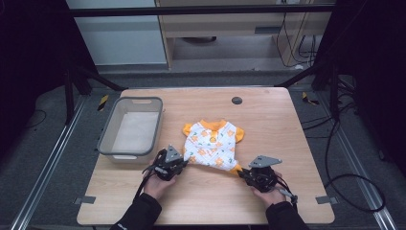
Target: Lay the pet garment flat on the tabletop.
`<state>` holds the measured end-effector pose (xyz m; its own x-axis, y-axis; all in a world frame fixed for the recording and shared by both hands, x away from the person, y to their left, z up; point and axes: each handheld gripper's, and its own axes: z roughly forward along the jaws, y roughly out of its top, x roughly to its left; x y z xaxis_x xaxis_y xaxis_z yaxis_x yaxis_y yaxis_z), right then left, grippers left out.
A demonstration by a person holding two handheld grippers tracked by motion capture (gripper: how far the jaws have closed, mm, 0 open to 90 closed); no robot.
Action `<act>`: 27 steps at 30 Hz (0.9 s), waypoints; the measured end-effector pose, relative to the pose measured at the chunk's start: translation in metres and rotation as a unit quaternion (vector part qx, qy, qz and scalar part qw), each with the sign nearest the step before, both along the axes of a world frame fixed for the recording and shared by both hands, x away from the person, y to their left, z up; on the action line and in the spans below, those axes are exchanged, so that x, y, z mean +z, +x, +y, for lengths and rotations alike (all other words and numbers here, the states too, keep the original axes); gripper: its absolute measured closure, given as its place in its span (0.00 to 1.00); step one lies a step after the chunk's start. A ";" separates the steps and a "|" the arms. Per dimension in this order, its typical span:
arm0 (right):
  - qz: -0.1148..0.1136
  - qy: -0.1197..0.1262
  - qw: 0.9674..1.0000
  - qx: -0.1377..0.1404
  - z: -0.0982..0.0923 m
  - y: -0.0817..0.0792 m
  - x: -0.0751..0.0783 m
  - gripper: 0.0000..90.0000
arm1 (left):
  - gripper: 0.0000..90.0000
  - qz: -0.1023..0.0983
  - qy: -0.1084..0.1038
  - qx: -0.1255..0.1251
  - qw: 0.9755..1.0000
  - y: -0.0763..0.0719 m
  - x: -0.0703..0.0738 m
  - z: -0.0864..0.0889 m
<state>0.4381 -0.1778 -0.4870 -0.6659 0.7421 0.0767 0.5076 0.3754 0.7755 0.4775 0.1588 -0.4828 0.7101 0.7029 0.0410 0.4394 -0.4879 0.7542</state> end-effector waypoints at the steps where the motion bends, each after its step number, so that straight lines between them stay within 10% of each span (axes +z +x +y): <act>1: -0.003 0.003 1.000 0.004 -0.001 -0.002 0.001 0.94 | 0.91 0.002 -0.005 -0.001 1.000 -0.003 0.005 0.003; 13: -0.028 0.065 0.997 0.039 -0.008 -0.028 0.028 0.94 | 0.91 0.025 -0.030 -0.010 0.999 -0.049 0.049 0.017; 27: 0.007 0.043 0.998 -0.039 -0.007 0.015 0.010 0.93 | 0.88 0.039 -0.042 0.033 0.998 0.017 0.051 -0.020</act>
